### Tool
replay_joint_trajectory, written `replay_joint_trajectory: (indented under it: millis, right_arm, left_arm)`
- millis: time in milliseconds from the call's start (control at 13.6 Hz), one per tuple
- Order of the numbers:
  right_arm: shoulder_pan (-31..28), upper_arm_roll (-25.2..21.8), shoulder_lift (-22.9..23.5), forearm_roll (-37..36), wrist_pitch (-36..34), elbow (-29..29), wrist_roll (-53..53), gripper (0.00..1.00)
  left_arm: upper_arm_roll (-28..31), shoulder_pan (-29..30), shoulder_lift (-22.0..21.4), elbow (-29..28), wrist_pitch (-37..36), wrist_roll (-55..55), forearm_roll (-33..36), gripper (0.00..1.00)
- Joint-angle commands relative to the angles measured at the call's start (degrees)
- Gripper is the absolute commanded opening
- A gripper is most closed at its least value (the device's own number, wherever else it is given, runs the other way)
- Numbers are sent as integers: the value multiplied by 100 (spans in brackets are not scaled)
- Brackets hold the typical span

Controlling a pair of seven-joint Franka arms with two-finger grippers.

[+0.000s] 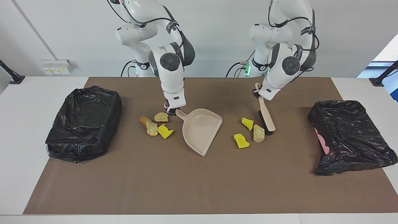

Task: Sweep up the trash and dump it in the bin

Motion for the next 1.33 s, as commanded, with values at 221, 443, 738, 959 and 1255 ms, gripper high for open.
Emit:
replay_joint_trajectory:
  millis: [221, 443, 738, 959, 1255]
  right_arm:
    - [201, 58, 210, -113, 769, -187, -1002, 0]
    - [430, 67, 439, -315, 1384, -196, -1169, 0]
    - [570, 67, 475, -395, 1438, -170, -1117, 0]
    - [562, 67, 484, -395, 1429, -170, -1108, 0]
    - [562, 67, 484, -386, 1412, -170, -1011, 0]
  left_arm:
    - [47, -77, -172, -119, 74, -71, -78, 0]
    - [29, -243, -163, -127, 223, -490, -78, 0]
    - [21, -831, -58, -119, 530, -703, -200, 0]
    - [12, -1218, 30, -40, 777, -800, -568, 0]
    - [3, -1886, 65, 196, 769, -800, -1051, 0]
